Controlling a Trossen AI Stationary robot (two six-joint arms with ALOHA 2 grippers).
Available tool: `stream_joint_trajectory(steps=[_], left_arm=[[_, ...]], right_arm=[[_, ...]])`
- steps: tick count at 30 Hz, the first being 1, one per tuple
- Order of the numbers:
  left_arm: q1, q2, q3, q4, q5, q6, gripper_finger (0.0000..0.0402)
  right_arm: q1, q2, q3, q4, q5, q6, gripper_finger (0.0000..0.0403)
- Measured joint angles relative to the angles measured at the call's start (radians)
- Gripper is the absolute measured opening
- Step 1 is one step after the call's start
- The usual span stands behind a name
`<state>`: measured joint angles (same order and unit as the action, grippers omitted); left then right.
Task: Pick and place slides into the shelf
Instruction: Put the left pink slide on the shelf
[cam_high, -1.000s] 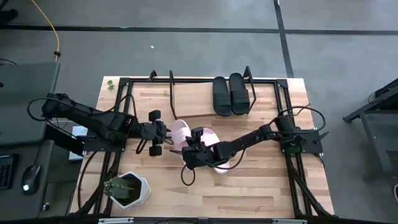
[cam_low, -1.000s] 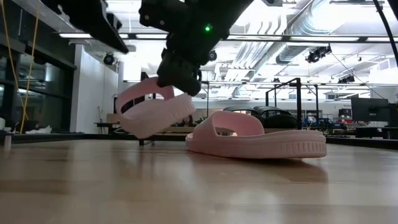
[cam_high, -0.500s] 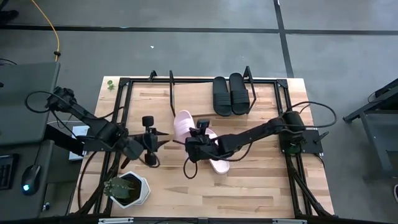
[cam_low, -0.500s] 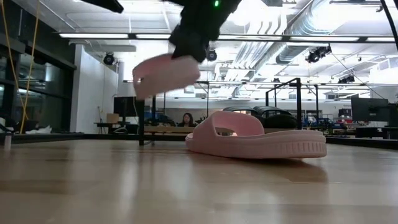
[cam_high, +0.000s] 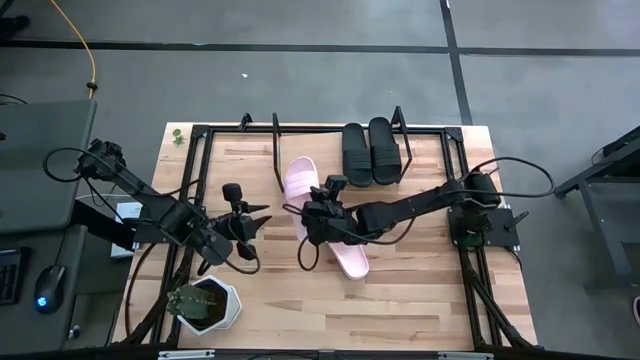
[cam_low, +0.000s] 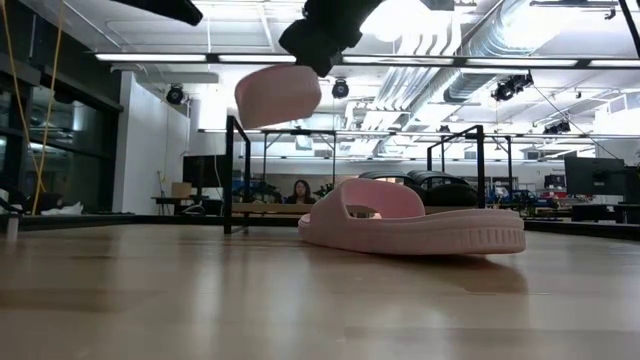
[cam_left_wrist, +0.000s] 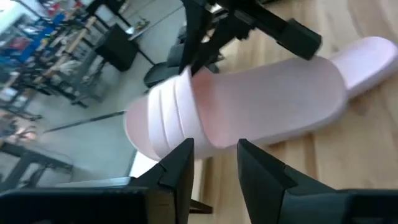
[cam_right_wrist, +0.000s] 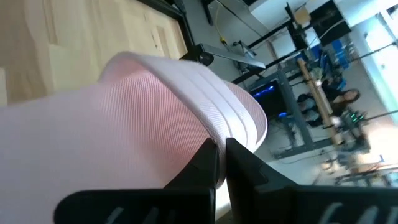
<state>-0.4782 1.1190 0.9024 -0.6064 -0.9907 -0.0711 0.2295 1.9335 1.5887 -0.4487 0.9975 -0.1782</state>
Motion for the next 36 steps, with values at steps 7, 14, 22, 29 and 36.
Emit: stream_joint_trajectory(steps=[7,14,22,29,36], left_arm=[[0.0,0.054,0.029,-0.003,-0.044,0.015,0.0108],[0.0,0.145,0.1,-0.022,-0.055,0.018,0.0108],[0.0,0.279,0.213,-0.178,-0.142,-0.057,0.0108],[0.0,0.329,0.282,-0.261,-0.174,-0.118,0.0108],[0.0,0.334,0.283,-0.277,-0.198,-0.119,0.0108]], right_arm=[[-0.016,0.0,0.0,0.013,0.008,0.029,0.0],[-0.02,0.002,0.017,0.006,0.021,0.04,0.0],[-0.02,0.002,0.109,-0.041,0.051,0.043,0.0],[-0.017,0.002,0.122,-0.072,0.046,0.063,0.0],[-0.013,0.002,0.123,-0.131,0.047,0.118,0.0]])
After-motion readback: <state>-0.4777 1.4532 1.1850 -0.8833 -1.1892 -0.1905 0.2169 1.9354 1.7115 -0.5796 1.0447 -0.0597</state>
